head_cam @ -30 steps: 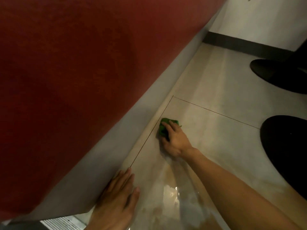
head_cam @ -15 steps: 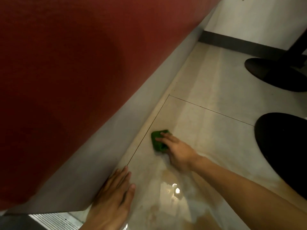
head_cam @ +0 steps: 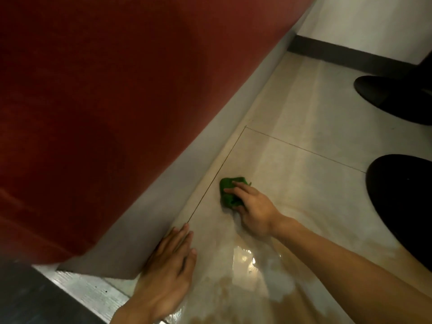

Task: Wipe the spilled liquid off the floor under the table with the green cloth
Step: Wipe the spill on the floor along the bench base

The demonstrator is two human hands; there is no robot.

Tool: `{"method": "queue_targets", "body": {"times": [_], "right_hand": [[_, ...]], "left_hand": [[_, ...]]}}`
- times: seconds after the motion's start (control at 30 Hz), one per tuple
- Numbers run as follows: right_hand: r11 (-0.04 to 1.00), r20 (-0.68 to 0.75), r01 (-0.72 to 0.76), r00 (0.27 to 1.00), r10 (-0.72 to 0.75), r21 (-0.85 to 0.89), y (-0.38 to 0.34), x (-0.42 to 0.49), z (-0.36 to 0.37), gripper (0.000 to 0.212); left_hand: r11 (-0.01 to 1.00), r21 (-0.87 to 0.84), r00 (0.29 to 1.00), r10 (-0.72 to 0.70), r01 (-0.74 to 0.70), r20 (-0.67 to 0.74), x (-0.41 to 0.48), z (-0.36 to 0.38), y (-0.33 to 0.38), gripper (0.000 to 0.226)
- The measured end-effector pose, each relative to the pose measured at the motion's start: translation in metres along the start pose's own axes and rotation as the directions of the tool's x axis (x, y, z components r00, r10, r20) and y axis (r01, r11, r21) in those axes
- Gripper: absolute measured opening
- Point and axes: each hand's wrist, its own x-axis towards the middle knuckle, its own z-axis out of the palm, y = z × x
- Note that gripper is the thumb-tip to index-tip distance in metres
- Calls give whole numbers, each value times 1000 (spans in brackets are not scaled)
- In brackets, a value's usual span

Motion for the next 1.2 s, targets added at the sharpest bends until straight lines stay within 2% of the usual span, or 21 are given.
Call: {"method": "queue_targets", "body": {"times": [0.07,0.23,0.43,0.5,0.63,0.8,0.97,1.0,1.1,1.2], "right_hand": [[994,28,105,994,-105,15,-15,-21,8,50],[968,114,250,962,-250,16,-34,-62,37,52],[997,-45,55,998,-52,53,-48,-56,44,51],[996,-48,68,997,-65,55,-60,-69,54,54],[968,-7,238,971,-238,81,-72,-118,77,66],[902,80,421,900,-428,94,-75,-169,76,52],[834,178,550,817,-548,43,-50,-152,67,53],[835,176,551,820,-545,17,-44,-142,64,54],[890,84,453,890,-448,-53,-33,-113,51,51],[954,41,300,953,-299,-16,-38,-101,56,46]], "left_hand": [[999,-6,999,40,-39,11,-2,-1,-1,88],[989,13,989,148,-148,32,-4,7,-18,77],[974,19,973,223,-224,52,-8,10,-31,73],[970,-7,968,242,-242,66,-7,8,-33,68],[966,-57,965,255,-252,67,-5,9,-36,65],[964,-78,961,261,-255,88,-7,8,-34,66],[962,-95,959,263,-254,101,-5,8,-37,61],[961,-98,959,267,-258,96,-4,8,-37,61],[959,-105,960,271,-262,74,-3,10,-38,61],[963,-104,964,257,-249,69,-3,11,-38,62]]}}
